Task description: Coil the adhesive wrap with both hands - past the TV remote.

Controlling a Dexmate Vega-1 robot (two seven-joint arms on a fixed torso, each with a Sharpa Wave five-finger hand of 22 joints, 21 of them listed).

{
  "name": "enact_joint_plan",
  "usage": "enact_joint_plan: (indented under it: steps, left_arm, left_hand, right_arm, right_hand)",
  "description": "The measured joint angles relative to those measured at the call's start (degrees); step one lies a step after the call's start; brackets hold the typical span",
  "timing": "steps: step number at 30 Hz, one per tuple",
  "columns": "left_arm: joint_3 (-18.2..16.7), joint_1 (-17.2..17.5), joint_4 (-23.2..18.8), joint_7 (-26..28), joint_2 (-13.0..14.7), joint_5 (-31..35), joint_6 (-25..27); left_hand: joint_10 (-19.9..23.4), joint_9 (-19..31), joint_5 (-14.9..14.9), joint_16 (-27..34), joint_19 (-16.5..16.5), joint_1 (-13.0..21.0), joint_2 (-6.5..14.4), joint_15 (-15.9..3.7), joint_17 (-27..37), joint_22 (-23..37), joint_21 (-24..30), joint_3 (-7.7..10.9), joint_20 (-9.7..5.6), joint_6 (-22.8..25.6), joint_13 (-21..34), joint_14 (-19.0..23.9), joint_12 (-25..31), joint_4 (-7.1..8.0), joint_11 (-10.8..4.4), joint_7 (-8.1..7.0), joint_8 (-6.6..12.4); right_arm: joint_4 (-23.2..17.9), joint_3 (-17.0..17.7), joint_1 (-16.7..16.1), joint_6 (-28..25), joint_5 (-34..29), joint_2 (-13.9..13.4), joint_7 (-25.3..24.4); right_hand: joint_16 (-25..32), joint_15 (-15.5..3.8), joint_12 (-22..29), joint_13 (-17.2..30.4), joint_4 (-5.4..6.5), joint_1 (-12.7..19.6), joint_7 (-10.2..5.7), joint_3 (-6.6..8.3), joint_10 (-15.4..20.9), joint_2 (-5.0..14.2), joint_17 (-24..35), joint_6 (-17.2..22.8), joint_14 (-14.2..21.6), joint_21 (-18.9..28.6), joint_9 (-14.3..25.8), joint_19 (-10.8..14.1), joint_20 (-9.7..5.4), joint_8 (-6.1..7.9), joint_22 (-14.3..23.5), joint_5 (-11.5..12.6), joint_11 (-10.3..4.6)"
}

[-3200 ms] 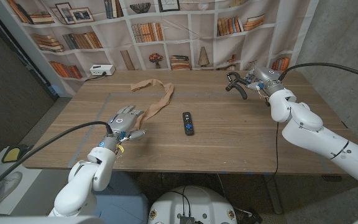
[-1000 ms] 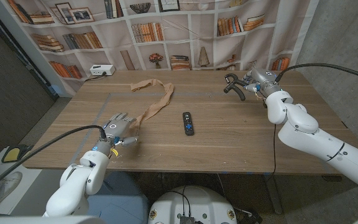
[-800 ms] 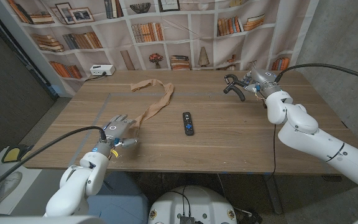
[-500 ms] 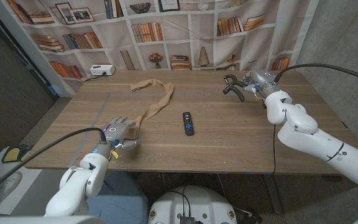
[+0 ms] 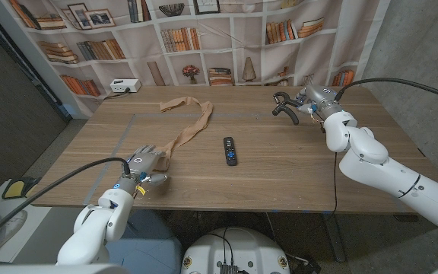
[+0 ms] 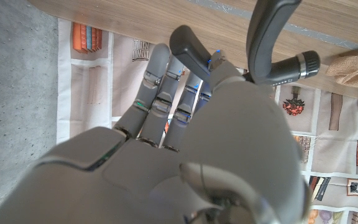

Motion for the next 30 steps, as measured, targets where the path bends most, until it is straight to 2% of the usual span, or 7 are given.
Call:
enact_joint_plan:
  steps: [9, 30]
  left_arm:
    - [0.35, -0.01, 0.11, -0.33, -0.35, 1.15, 0.69]
    - [1.17, -0.52, 1.18, 0.21, -1.77, 4.49, 2.23]
  left_hand:
    - [-1.13, 0.0, 0.0, 0.0, 0.0, 0.0, 0.0, 0.41, 0.0, 0.0, 0.0, 0.0, 0.0, 0.0, 0.0, 0.41, -0.43, 0.0, 1.13, 0.0, -0.29]
    - [-0.81, 0.0, 0.0, 0.0, 0.42, 1.28, 0.69, 0.82, 0.0, 0.0, 0.0, -0.31, 0.41, -0.21, -0.02, 1.25, -0.43, -0.32, 1.43, 0.21, -0.29]
  right_arm:
    - [-0.56, 0.0, -0.3, -0.46, -0.2, -0.02, 0.13]
    - [-1.97, -0.48, -0.51, -1.78, -1.16, -0.17, 0.72]
  right_hand:
    - [-0.05, 0.0, -0.01, 0.02, 0.0, 0.07, 0.01, 0.0, 0.05, -0.07, -0.02, -0.01, 0.0, 0.27, -0.01, -0.21, -0.21, 0.0, 0.0, -0.18, -0.05]
    - [-0.32, 0.0, -0.24, 0.27, 0.0, 0.07, 0.1, 0.0, 0.28, -0.07, 0.25, -0.1, 0.0, 0.95, -0.04, -0.74, -0.1, -0.01, 0.01, -0.12, 0.14]
